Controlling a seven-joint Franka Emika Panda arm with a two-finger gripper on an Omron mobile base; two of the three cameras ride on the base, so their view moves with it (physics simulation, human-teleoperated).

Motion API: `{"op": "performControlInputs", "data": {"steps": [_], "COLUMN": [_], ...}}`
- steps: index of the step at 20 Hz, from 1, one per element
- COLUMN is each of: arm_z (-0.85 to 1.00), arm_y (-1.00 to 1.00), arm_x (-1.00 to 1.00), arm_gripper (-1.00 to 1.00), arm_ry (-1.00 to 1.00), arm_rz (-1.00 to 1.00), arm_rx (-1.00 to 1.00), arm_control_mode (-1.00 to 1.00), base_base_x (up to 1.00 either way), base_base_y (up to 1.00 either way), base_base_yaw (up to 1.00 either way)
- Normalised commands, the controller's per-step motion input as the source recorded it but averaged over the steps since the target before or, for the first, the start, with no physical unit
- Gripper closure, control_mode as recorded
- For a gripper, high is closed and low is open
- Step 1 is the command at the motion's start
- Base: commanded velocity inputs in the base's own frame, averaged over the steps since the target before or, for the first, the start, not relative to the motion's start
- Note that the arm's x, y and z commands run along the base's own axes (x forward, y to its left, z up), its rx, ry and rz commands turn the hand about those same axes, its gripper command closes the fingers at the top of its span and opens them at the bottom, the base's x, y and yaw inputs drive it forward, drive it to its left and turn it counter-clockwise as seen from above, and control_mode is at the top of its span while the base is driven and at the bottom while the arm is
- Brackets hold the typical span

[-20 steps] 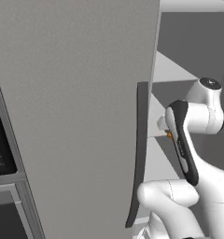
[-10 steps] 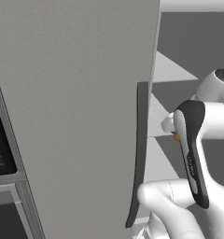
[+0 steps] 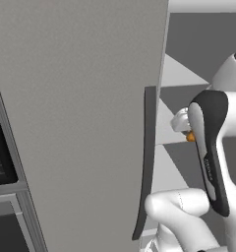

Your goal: Take the orange, mushroom, and kiwi from the freezer and place them in the bowl on the counter.

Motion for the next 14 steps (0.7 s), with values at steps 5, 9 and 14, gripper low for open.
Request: {"op": "performControlInputs", "data": {"steps": [5,9,14], "arm_z": [0.03,0.0,-0.03], "arm_y": [0.0,0.0,0.0], "arm_x": [-0.3,-0.37,-0.43], "arm_gripper": [1.0,1.0,1.0], "arm_ry": [0.0,0.0,0.0], "arm_rz": [-0.06,-0.01,0.0], "arm_rx": [0.0,0.0,0.0], "arm_control_mode": [-1.0,-1.0,-1.0], "base_base_x": [0.0,0.0,0.0], "base_base_y": [0.0,0.0,0.0], "base_base_yaw": [0.0,0.0,0.0]}}
